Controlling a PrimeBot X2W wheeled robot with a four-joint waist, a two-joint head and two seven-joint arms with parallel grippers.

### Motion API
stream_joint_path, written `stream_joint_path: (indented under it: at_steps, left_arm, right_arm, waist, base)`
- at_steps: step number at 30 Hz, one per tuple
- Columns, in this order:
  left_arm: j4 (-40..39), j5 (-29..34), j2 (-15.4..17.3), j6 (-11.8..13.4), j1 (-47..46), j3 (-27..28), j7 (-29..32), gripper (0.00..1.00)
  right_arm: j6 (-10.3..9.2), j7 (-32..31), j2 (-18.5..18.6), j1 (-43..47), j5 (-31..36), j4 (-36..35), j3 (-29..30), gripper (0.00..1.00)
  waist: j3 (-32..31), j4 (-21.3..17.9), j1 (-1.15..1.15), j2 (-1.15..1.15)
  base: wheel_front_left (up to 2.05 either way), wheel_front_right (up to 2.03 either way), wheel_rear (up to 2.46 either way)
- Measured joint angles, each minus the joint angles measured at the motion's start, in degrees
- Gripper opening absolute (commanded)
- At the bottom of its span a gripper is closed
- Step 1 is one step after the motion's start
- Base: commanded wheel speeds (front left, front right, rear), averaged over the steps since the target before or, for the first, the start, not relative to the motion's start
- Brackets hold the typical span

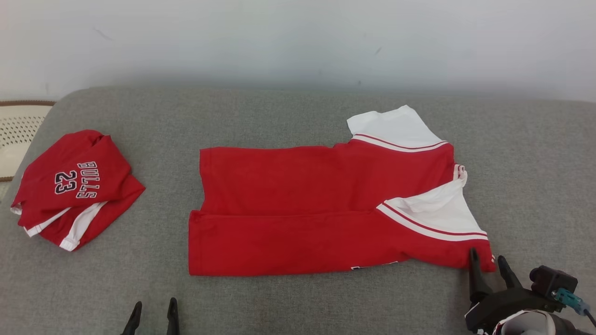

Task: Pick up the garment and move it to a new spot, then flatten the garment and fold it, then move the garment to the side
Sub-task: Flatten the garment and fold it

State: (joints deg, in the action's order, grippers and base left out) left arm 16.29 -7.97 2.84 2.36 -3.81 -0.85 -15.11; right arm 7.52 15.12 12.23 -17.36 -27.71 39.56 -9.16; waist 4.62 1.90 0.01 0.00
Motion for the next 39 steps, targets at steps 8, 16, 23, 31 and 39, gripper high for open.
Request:
stream_joint_path:
  at_steps: [8,16,23,31,39]
  left_arm:
    - [0.0,-0.2,0.0,0.1,-1.0,-0.6,0.0,1.00]
    - [-0.1,-0.4,0.0,0.3,-1.3,-1.1,0.0,1.00]
    - [-0.1,-0.4,0.0,0.2,-2.3,-1.3,0.0,1.00]
    - [0.4,-2.9,0.0,-1.4,-3.4,-2.8,0.0,1.00]
    - [3.5,-7.4,0.0,-3.9,-5.7,-4.0,0.0,1.00]
  right_arm:
    - [0.00,0.0,0.1,-1.4,-0.4,2.2,1.0,1.00]
    - [0.01,0.1,-0.1,-2.1,2.1,5.2,2.8,0.97]
    - [0.01,0.2,-0.5,-2.9,3.2,5.7,2.9,0.00]
    - [0.01,0.0,0.3,-1.8,4.2,3.8,3.4,0.00]
    - [0.01,0.0,1.0,-1.5,4.1,2.4,1.7,0.00]
  waist:
    - [1.5,1.1,0.00,0.00]
    - [2.2,1.3,0.00,0.00]
    - [2.7,1.3,0.00,0.00]
    - [2.5,0.7,0.00,0.00]
    - [2.9,-1.0,0.00,0.00]
  base:
    - [0.00,0.00,0.00]
    - [0.00,0.00,0.00]
    - [0.00,0.00,0.00]
    - [0.00,0.00,0.00]
    - [0.00,0.00,0.00]
